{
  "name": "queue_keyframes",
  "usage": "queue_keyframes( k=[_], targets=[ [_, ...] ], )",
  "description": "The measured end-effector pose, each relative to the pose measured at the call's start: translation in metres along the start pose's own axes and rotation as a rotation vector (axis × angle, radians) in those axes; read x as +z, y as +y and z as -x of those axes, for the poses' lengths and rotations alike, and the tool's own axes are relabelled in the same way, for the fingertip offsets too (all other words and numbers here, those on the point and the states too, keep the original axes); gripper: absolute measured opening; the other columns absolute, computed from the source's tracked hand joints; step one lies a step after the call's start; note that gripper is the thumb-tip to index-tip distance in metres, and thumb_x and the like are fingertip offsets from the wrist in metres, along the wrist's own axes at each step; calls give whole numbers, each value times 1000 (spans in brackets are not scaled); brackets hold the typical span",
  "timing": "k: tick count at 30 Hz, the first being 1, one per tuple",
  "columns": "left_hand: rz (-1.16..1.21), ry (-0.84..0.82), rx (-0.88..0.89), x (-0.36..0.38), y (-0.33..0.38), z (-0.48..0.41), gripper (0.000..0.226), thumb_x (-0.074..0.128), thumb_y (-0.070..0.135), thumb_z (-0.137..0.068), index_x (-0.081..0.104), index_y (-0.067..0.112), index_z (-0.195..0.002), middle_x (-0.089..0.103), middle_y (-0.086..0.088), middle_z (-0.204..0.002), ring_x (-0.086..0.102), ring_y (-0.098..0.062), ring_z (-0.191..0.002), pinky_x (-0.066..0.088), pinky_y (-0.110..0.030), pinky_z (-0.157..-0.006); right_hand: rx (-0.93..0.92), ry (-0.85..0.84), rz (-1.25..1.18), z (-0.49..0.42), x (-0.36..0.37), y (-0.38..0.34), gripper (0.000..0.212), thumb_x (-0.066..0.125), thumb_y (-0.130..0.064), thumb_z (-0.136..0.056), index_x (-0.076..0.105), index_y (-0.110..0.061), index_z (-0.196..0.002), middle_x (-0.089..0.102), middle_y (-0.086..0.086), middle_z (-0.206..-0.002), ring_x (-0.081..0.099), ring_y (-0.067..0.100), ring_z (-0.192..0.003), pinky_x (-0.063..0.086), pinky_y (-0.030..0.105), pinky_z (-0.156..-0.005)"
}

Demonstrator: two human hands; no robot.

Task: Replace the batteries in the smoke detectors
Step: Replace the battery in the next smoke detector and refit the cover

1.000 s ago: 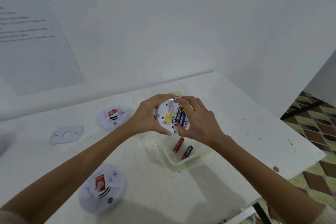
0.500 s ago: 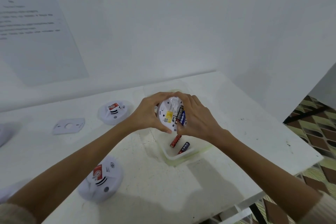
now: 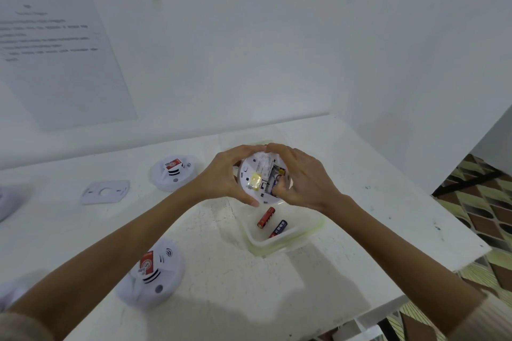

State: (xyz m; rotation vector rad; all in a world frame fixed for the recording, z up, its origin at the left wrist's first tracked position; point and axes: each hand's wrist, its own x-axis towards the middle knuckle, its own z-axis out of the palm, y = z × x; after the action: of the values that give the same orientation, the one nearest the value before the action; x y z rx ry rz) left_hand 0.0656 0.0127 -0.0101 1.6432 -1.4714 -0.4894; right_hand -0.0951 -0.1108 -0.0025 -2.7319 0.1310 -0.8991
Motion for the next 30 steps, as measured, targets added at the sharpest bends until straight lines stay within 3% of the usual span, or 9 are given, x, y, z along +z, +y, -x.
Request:
queue_keyframes(
  k=[5, 8, 11, 13, 18, 20, 22, 26, 30],
  targets=[
    [121, 33, -87, -8, -7, -4, 102, 93, 9, -44, 48, 28, -133, 53, 8, -131, 56, -11, -114, 56, -25, -79, -109, 10, 199, 0, 12, 6, 37, 53, -34, -70, 64, -28, -105, 54, 6, -129, 53, 24, -108, 42, 18, -53],
    [141, 28, -110, -17, -6, -6, 100, 92, 4, -47, 47, 28, -134, 54, 7, -131, 56, -13, -113, 57, -27, -79, -232, 172, 238, 0, 17, 14, 20, 60, -26, -80, 72, -23, -96, 63, 5, -116, 51, 21, -107, 43, 18, -69],
    [125, 12, -111, -20, -7, -7, 101, 91, 11, -45, 47, 30, -133, 52, 6, -133, 55, -15, -114, 57, -29, -80, -362, 226, 255, 1, 19, 18, 16, 59, -23, -87, 73, -16, -92, 69, 4, -102, 52, 18, -99, 40, 19, -85],
    [125, 13, -114, -21, -6, -7, 101, 92, 9, -45, 47, 30, -134, 51, 7, -133, 55, -15, -114, 58, -31, -79, -275, 202, 143, 2, 20, 17, 17, 56, -23, -89, 70, -15, -95, 68, 1, -100, 53, 16, -98, 41, 17, -82],
    [83, 12, -89, -27, -6, -3, 101, 92, 14, -43, 47, 33, -132, 50, 13, -132, 52, -10, -113, 59, -31, -74, 341, 68, -688, 1, 9, 9, 9, 54, -16, -93, 63, -18, -93, 65, -1, -88, 61, 7, -71, 55, 25, -65],
    [83, 5, -99, -31, -8, -1, 101, 93, 11, -44, 47, 33, -132, 49, 13, -132, 51, -11, -115, 59, -33, -74, 456, -13, -837, 7, 5, 14, 12, 53, -13, -93, 64, -17, -90, 65, 6, -84, 62, 12, -64, 56, 30, -62],
    [79, 10, -103, -33, -9, 2, 100, 92, 15, -44, 47, 34, -131, 49, 12, -132, 51, -13, -115, 59, -34, -74, 467, -145, -788, 17, 3, 21, 12, 54, -14, -92, 65, -17, -88, 65, 7, -82, 62, 13, -65, 55, 29, -62],
    [79, 4, -99, -32, -9, 1, 100, 93, 15, -44, 47, 35, -131, 50, 14, -131, 52, -9, -113, 59, -31, -73, 347, -439, -467, 30, 11, 28, 13, 62, -17, -85, 68, -28, -85, 66, -13, -89, 61, 3, -76, 46, 16, -63],
    [64, 20, -77, -26, -8, -4, 100, 93, 11, -47, 46, 32, -133, 50, 12, -131, 53, -11, -112, 59, -29, -73, 394, -142, -452, 24, 18, 21, 15, 60, -12, -85, 63, -26, -83, 64, -13, -90, 60, 3, -76, 50, 25, -67]
  ],
)
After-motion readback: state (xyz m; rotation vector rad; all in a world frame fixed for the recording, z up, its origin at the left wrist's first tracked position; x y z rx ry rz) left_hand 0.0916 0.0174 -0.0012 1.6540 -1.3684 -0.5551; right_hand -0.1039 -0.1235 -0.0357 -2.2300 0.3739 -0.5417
